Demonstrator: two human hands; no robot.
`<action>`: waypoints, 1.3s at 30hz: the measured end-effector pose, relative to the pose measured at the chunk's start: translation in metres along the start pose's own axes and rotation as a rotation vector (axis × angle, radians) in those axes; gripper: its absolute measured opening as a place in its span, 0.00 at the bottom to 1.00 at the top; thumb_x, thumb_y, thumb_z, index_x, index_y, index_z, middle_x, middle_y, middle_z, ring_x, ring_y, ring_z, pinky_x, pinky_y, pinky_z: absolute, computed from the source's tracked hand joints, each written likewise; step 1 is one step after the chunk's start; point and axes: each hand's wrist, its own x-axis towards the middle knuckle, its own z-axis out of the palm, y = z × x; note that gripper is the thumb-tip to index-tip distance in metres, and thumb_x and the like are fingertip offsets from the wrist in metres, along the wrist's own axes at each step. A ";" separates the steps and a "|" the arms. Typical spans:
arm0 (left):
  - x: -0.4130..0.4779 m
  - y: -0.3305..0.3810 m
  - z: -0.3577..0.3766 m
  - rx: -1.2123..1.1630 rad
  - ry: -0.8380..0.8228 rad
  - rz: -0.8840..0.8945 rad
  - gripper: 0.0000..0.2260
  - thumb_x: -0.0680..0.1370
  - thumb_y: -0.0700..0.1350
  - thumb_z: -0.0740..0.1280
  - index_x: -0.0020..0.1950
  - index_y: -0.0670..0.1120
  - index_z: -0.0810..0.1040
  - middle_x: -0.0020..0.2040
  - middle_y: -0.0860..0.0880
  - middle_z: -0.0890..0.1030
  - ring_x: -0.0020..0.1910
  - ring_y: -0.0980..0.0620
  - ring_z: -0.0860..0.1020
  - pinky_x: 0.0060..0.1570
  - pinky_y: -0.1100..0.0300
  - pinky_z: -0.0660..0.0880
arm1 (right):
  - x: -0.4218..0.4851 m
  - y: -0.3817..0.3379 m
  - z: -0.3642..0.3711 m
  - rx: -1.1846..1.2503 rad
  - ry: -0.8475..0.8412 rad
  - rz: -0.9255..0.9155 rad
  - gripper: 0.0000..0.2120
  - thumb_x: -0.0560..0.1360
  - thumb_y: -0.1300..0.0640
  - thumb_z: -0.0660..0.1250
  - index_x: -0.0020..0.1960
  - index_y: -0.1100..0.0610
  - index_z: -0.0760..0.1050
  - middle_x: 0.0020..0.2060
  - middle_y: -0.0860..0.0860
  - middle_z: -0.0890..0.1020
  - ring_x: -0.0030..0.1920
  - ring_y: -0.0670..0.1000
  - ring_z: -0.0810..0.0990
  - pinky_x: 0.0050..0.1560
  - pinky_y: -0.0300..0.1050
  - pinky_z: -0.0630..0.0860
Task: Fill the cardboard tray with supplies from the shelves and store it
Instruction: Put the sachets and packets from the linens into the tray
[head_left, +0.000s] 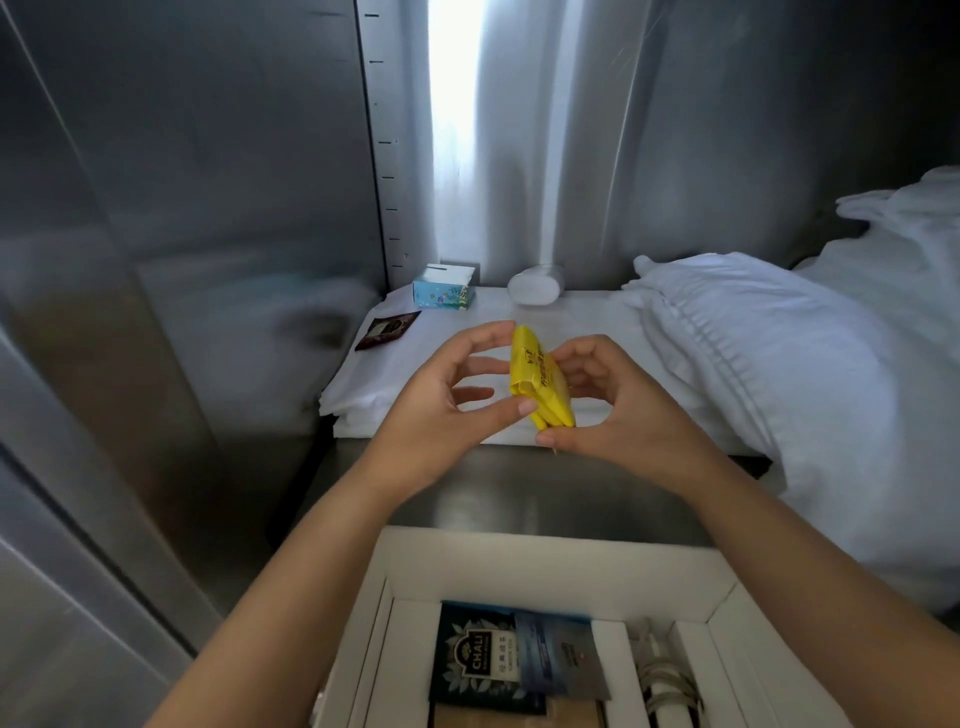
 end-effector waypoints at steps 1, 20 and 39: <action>-0.006 0.002 -0.002 0.013 -0.005 -0.005 0.26 0.66 0.53 0.74 0.64 0.57 0.73 0.62 0.61 0.77 0.58 0.57 0.77 0.60 0.50 0.74 | -0.002 -0.004 -0.001 -0.021 -0.016 -0.008 0.33 0.58 0.49 0.80 0.58 0.47 0.71 0.53 0.41 0.80 0.56 0.43 0.78 0.60 0.40 0.74; -0.133 0.006 -0.018 0.527 -0.161 -0.110 0.21 0.75 0.53 0.66 0.68 0.58 0.71 0.65 0.64 0.70 0.69 0.67 0.62 0.65 0.76 0.57 | -0.099 -0.048 0.015 -0.631 -0.529 -0.026 0.33 0.57 0.31 0.67 0.58 0.31 0.58 0.54 0.32 0.71 0.55 0.36 0.71 0.53 0.42 0.74; -0.140 -0.004 -0.019 0.483 -0.071 -0.321 0.19 0.78 0.54 0.61 0.70 0.59 0.69 0.66 0.66 0.66 0.69 0.67 0.59 0.63 0.72 0.55 | -0.129 -0.029 0.086 -0.788 -0.916 -0.183 0.32 0.71 0.33 0.62 0.68 0.42 0.52 0.60 0.44 0.70 0.53 0.45 0.72 0.51 0.42 0.75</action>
